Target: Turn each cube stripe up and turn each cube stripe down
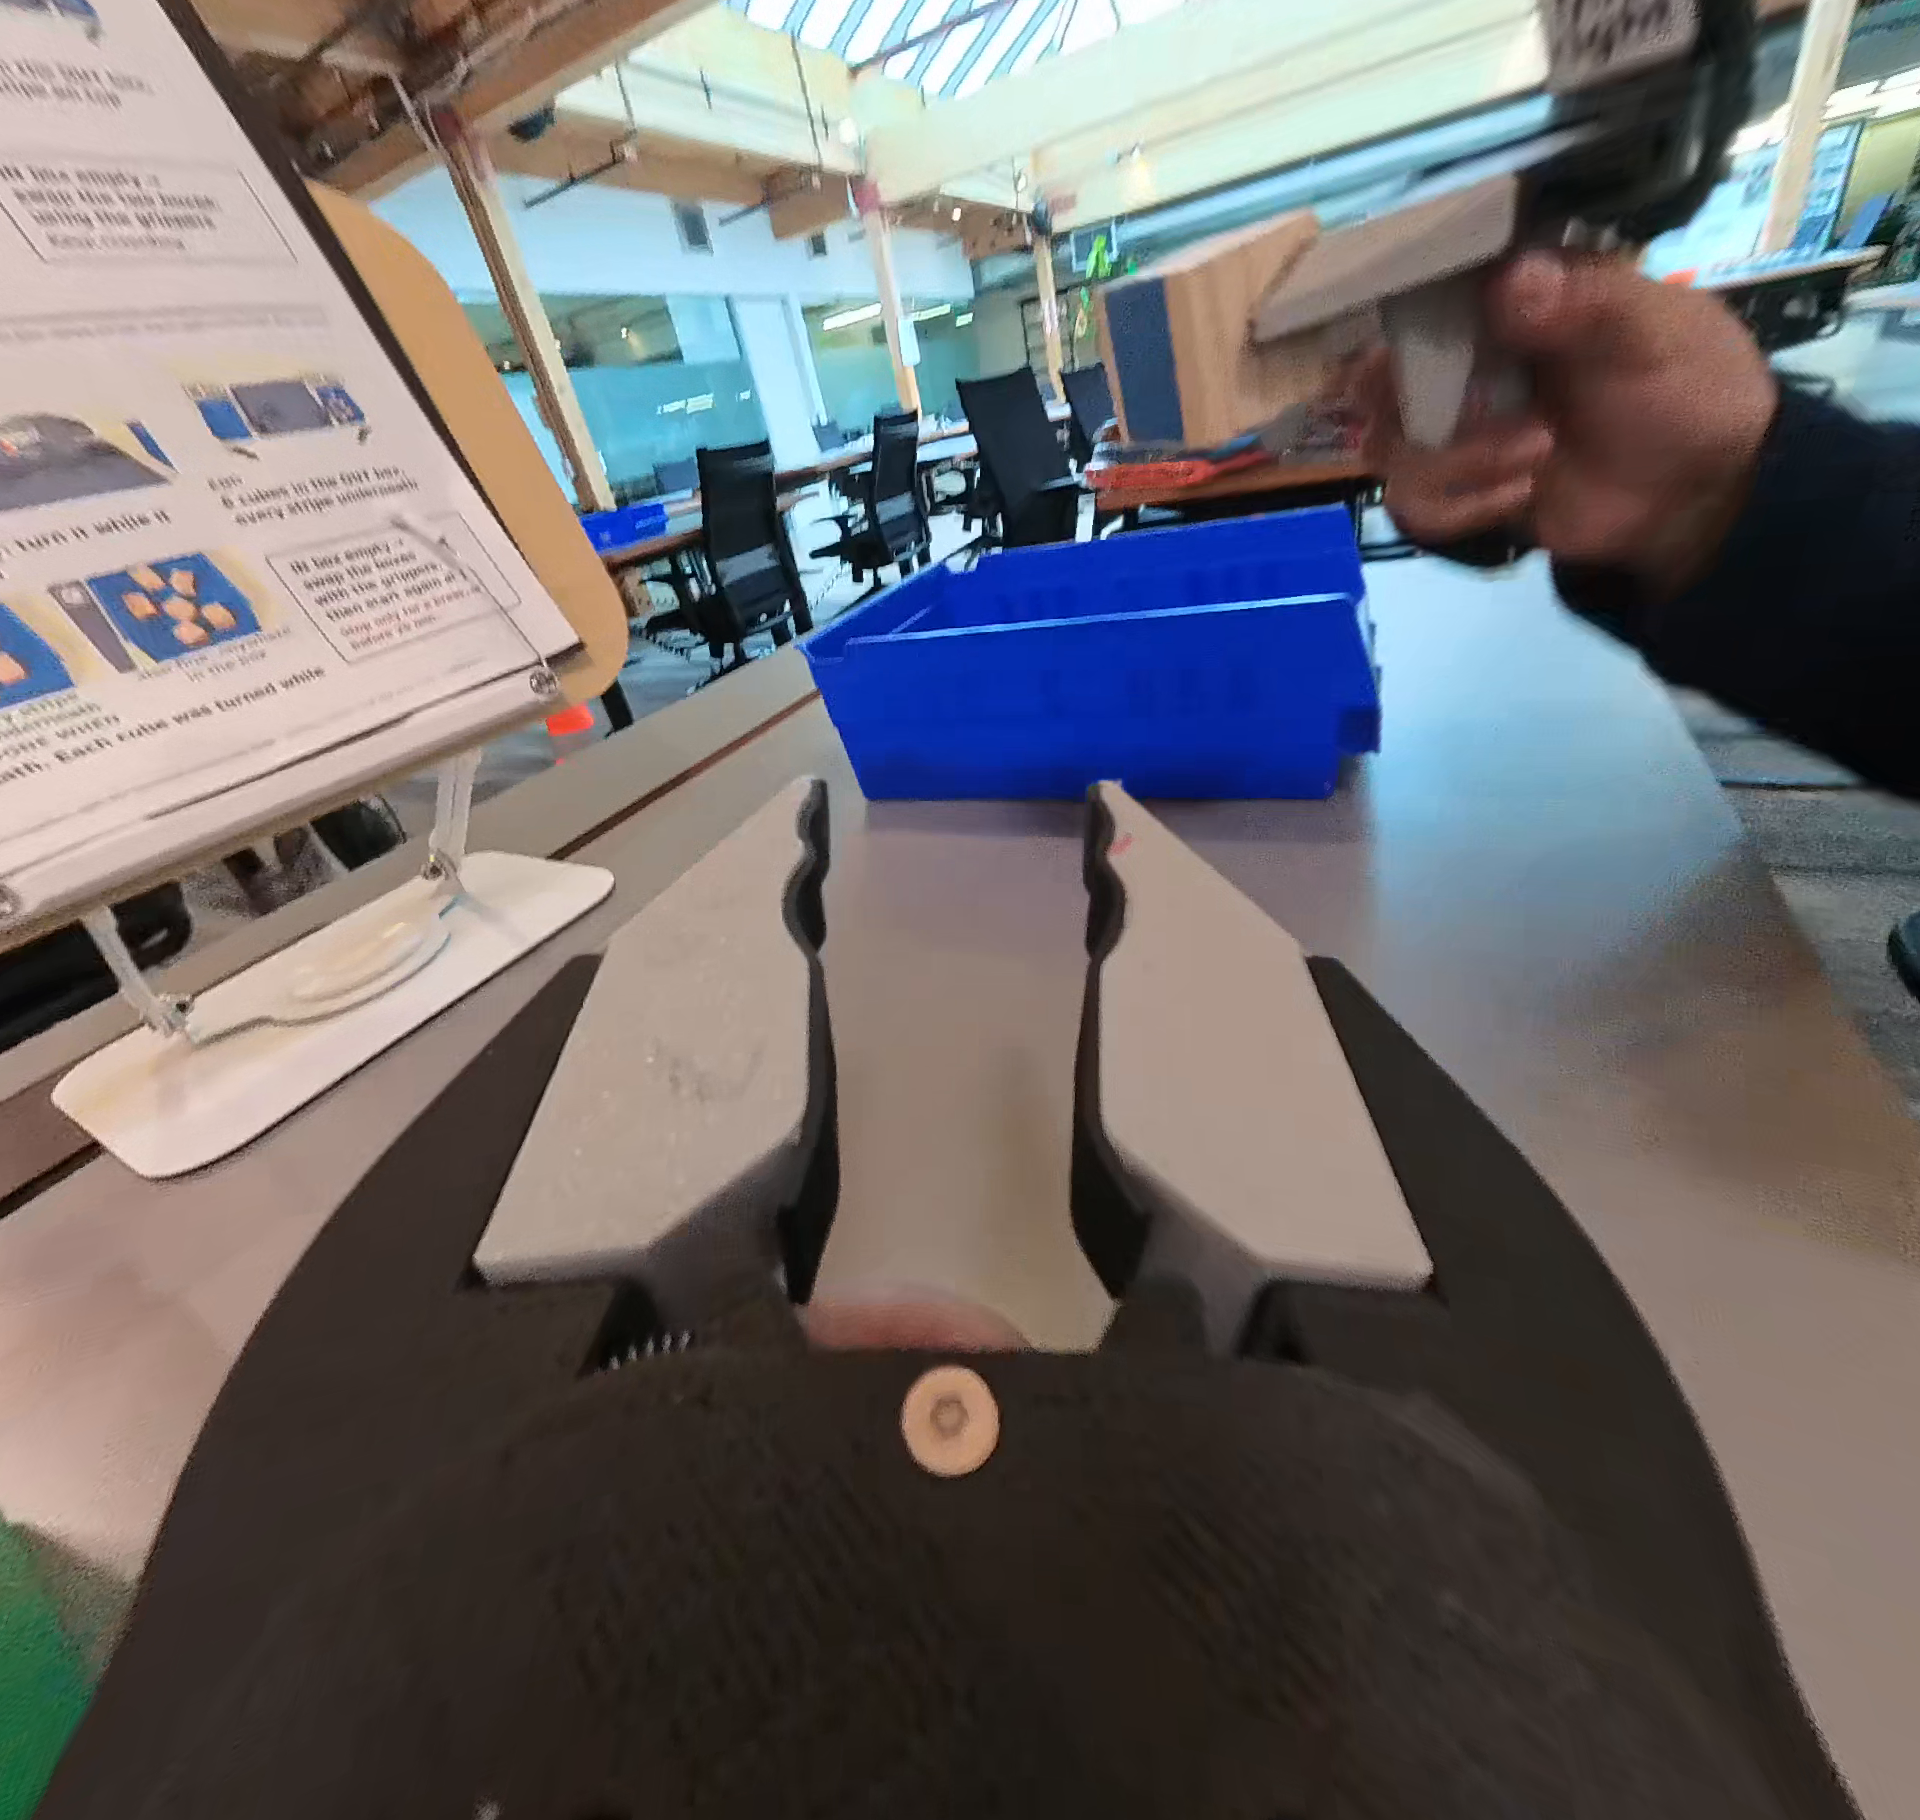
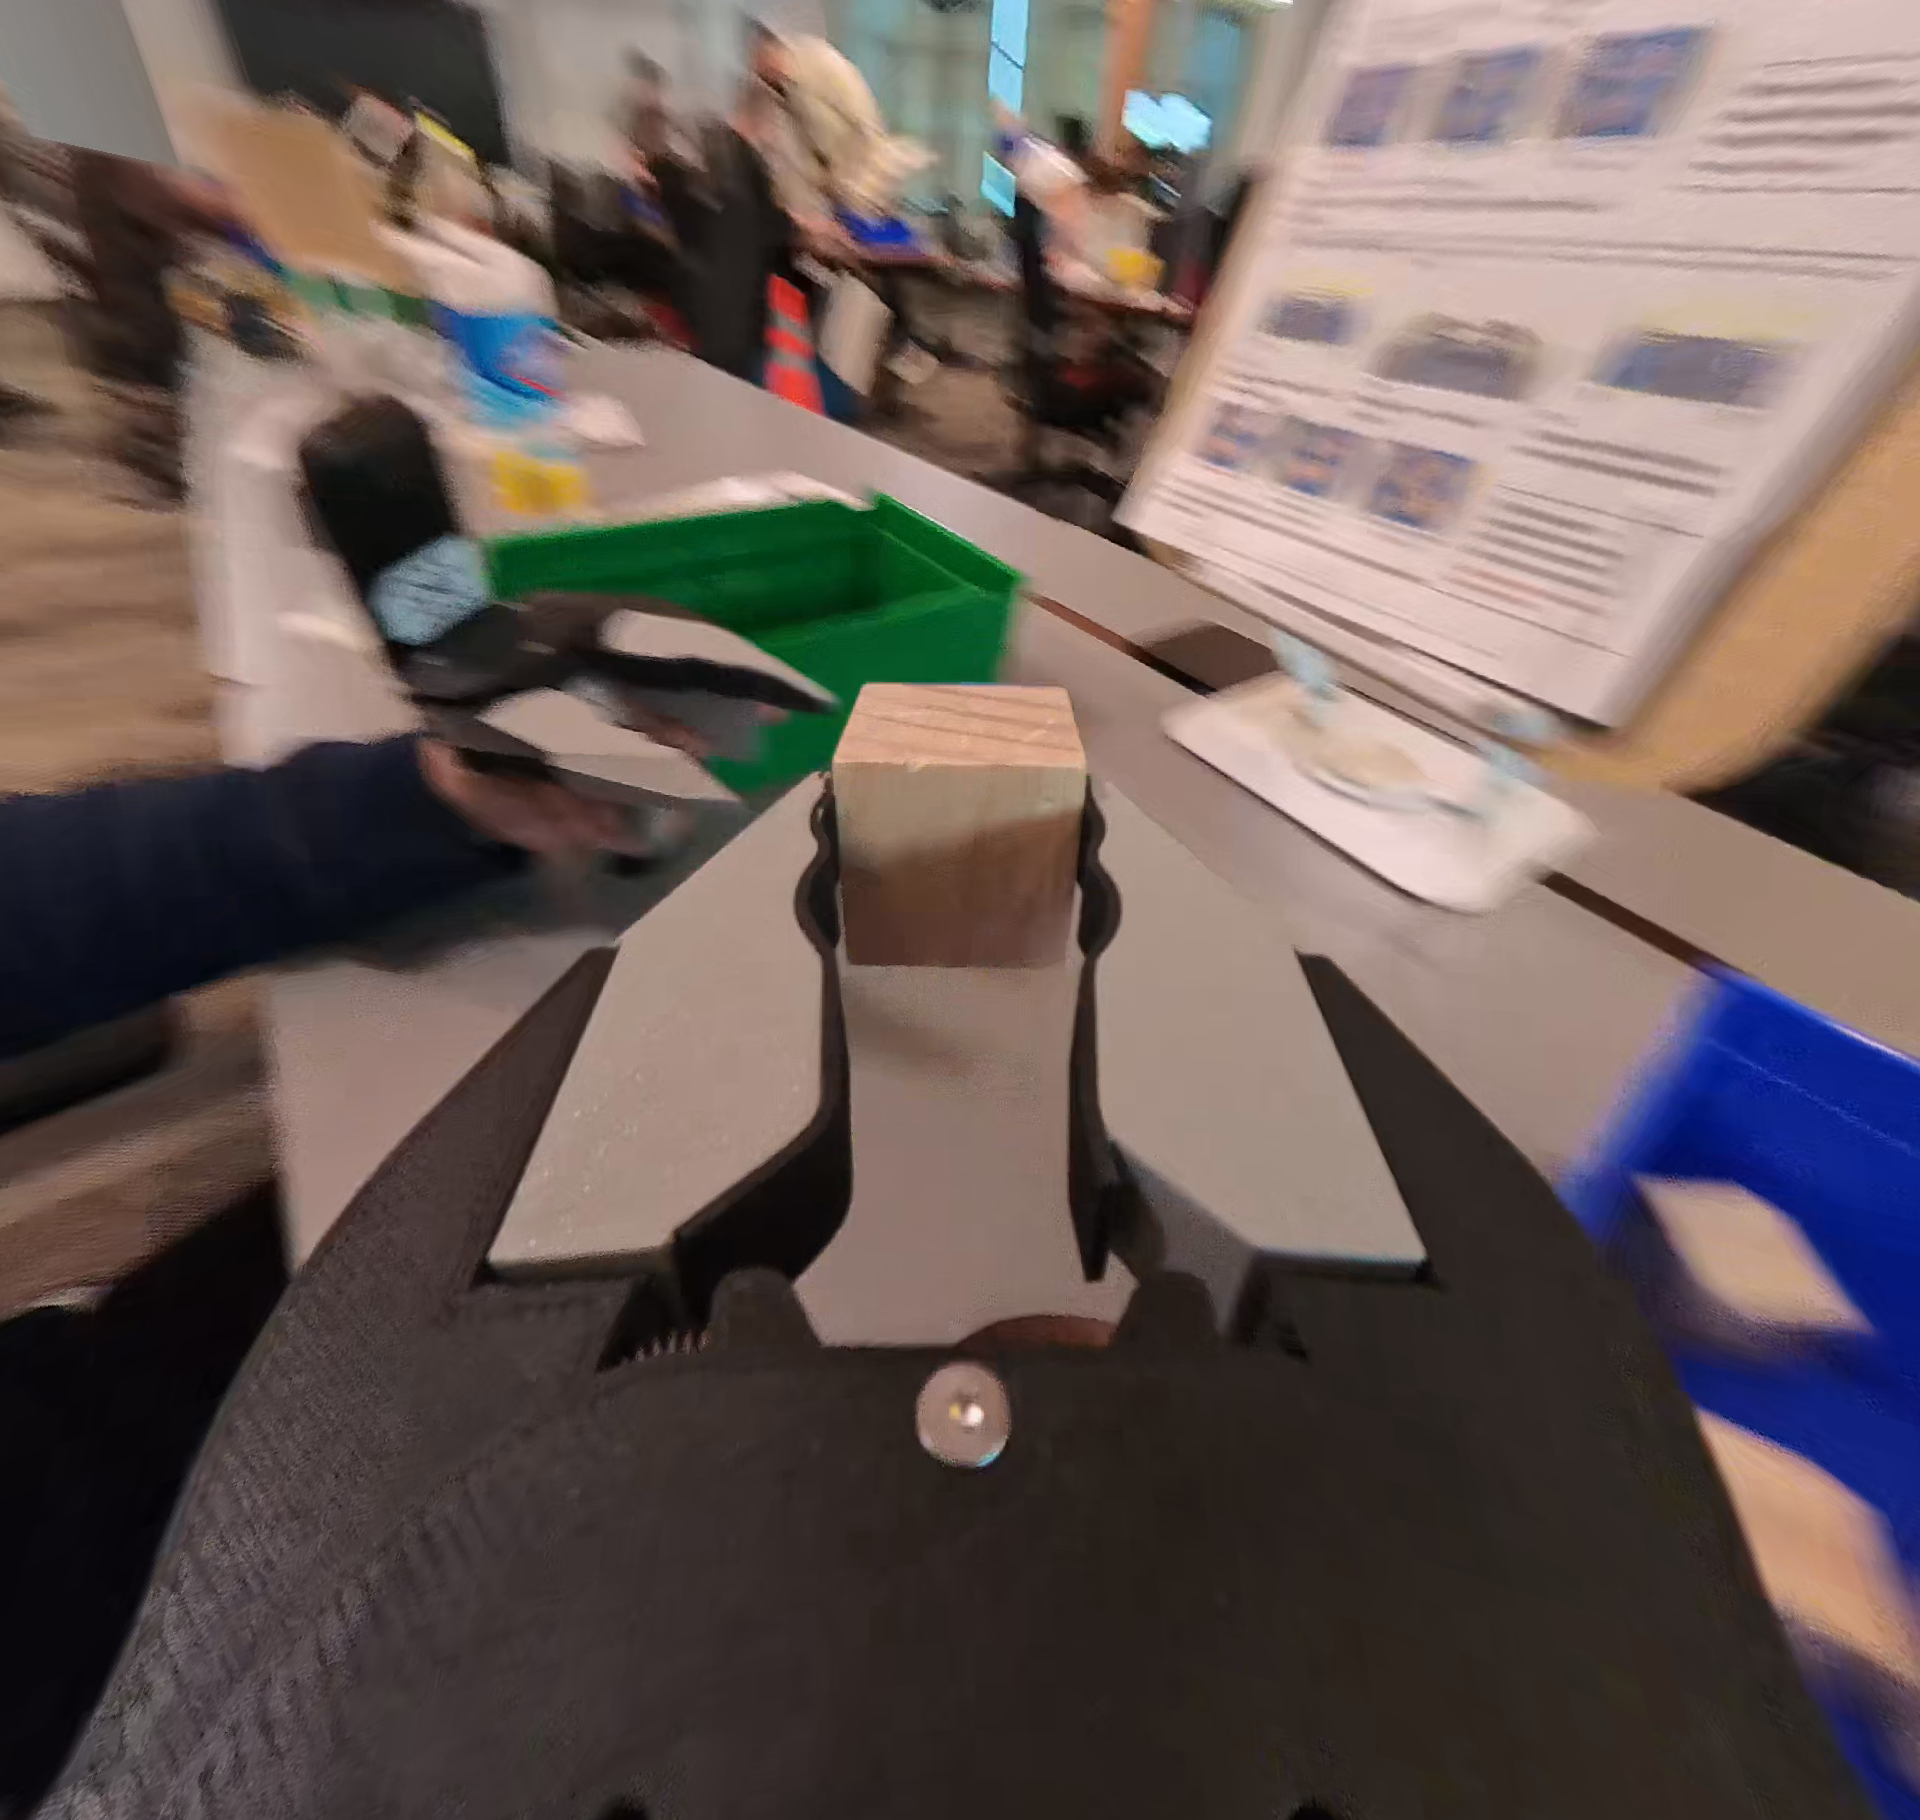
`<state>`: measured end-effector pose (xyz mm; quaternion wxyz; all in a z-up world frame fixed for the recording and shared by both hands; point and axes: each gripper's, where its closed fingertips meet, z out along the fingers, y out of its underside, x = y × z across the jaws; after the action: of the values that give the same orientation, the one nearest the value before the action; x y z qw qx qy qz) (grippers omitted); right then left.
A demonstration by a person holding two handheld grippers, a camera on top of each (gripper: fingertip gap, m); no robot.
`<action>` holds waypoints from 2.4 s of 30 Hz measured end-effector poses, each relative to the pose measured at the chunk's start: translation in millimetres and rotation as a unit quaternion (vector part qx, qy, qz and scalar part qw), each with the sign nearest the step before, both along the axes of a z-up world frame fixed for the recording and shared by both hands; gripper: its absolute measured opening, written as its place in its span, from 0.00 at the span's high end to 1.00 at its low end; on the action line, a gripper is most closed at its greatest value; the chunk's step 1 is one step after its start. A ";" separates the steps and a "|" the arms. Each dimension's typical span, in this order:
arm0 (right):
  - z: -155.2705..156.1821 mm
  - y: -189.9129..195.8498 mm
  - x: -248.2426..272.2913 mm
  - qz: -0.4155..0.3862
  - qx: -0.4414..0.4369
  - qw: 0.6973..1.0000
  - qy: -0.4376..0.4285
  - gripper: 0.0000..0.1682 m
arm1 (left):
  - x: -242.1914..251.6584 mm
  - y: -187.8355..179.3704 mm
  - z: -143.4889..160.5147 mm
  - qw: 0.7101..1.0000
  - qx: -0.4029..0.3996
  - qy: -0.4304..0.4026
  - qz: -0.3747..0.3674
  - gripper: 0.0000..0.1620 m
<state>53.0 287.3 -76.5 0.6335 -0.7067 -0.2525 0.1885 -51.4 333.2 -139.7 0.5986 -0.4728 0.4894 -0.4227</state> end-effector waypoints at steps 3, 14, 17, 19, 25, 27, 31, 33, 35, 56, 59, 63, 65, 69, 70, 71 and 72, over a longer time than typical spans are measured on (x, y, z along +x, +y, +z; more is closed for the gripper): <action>-7.3 12.7 95.8 -0.136 -0.055 0.987 -0.062 0.75 | 10.7 -3.0 -13.2 1.000 0.001 0.029 0.003 0.71; -174.5 3.8 267.4 -0.263 -0.444 0.844 -0.147 0.74 | 25.8 0.8 -52.2 0.993 -0.023 0.113 0.019 0.71; -189.6 0.5 275.5 -0.257 -0.482 0.820 -0.170 0.74 | 25.9 1.7 -49.0 0.994 -0.041 0.100 0.016 0.70; -190.0 3.6 273.5 -0.247 -0.486 0.821 -0.169 0.74 | 26.0 -2.6 -48.1 0.994 -0.044 0.100 0.008 0.70; -180.8 -0.9 269.8 -0.249 -0.488 0.820 -0.167 0.65 | 29.5 -19.6 -53.4 0.993 -0.021 0.117 -0.012 0.69; -157.4 3.8 264.9 -0.264 -0.455 0.835 -0.163 0.63 | 30.0 -20.8 -51.9 0.993 -0.028 0.111 -0.015 0.69; -71.6 27.4 184.6 -0.211 -0.285 0.927 -0.124 0.64 | 31.9 -17.7 -53.9 0.992 -0.055 0.116 -0.010 0.67; -35.0 32.1 117.8 -0.132 -0.197 0.968 -0.084 0.65 | 30.8 -14.5 -57.3 0.990 -0.051 0.129 0.002 0.64; -21.8 38.0 58.6 -0.058 -0.150 0.985 -0.057 0.68 | 29.1 -10.5 -58.1 0.990 -0.037 0.136 0.016 0.64; -138.5 98.5 -55.5 0.048 -0.155 0.986 -0.035 0.73 | -121.6 132.1 27.8 0.939 -0.090 0.282 0.175 0.66; -138.8 96.5 -56.1 0.044 -0.140 0.987 -0.066 0.73 | -143.1 184.1 -24.4 0.893 -0.100 0.389 0.206 0.62; -142.0 91.8 -64.8 0.057 -0.144 0.986 -0.069 0.73 | -150.1 217.9 -75.2 0.852 -0.077 0.486 0.180 0.60; -143.7 90.0 -68.3 0.063 -0.146 0.985 -0.072 0.73 | -149.1 229.2 -87.0 0.842 -0.078 0.507 0.168 0.60; -143.0 88.5 -69.9 0.066 -0.141 0.984 -0.081 0.73 | -147.8 230.3 -115.3 0.815 -0.092 0.560 0.116 0.61; -142.3 87.8 -70.3 0.068 -0.143 0.984 -0.078 0.73 | -150.9 231.4 -124.2 0.801 -0.093 0.580 0.112 0.62; -141.1 88.0 -70.0 0.068 -0.142 0.985 -0.074 0.73 | -155.4 235.8 -132.0 0.787 -0.087 0.600 0.118 0.65; -140.2 88.2 -69.3 0.067 -0.141 0.985 -0.071 0.73 | -154.1 237.4 -133.9 0.785 -0.087 0.602 0.114 0.69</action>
<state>-16.3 375.5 -216.6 0.4938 -0.7819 -0.3150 0.2134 -205.6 570.7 -273.7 0.1829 -0.7337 0.6541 -0.0214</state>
